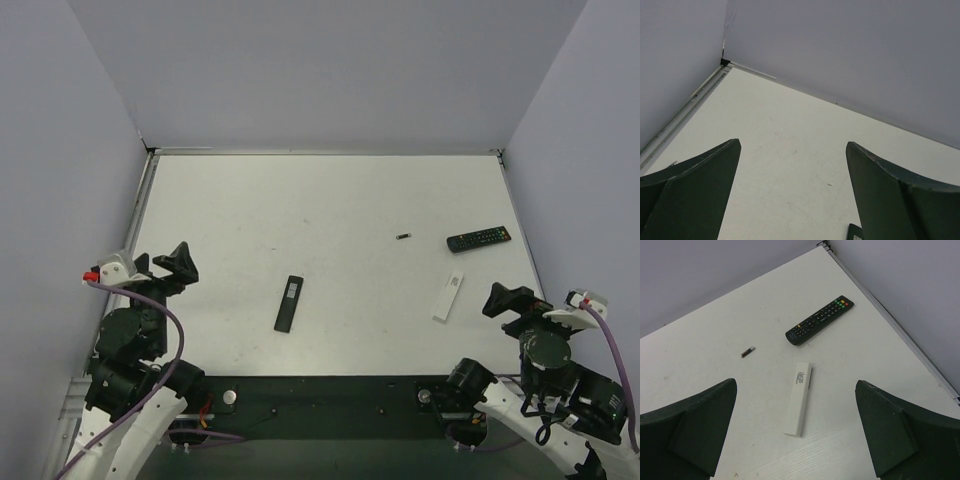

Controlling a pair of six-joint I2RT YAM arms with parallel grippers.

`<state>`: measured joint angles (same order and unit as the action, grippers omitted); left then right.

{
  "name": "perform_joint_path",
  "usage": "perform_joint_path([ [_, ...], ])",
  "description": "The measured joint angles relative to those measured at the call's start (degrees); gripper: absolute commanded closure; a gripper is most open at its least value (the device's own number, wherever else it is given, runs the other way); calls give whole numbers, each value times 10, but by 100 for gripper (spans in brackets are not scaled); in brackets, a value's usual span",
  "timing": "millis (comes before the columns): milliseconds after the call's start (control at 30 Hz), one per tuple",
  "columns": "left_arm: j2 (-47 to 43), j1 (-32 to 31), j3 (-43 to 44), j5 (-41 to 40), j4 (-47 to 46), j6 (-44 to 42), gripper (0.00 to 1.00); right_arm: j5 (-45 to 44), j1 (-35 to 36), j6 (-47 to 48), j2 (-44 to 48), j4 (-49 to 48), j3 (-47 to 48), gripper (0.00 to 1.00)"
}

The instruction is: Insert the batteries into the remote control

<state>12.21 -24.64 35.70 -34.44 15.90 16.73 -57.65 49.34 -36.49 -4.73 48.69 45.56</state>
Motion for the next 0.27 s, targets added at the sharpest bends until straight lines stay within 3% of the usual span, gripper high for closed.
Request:
perform_joint_path([
  [267,1,11,-3,4,-10,-7,3,-12,61,-1,0,0,3,0],
])
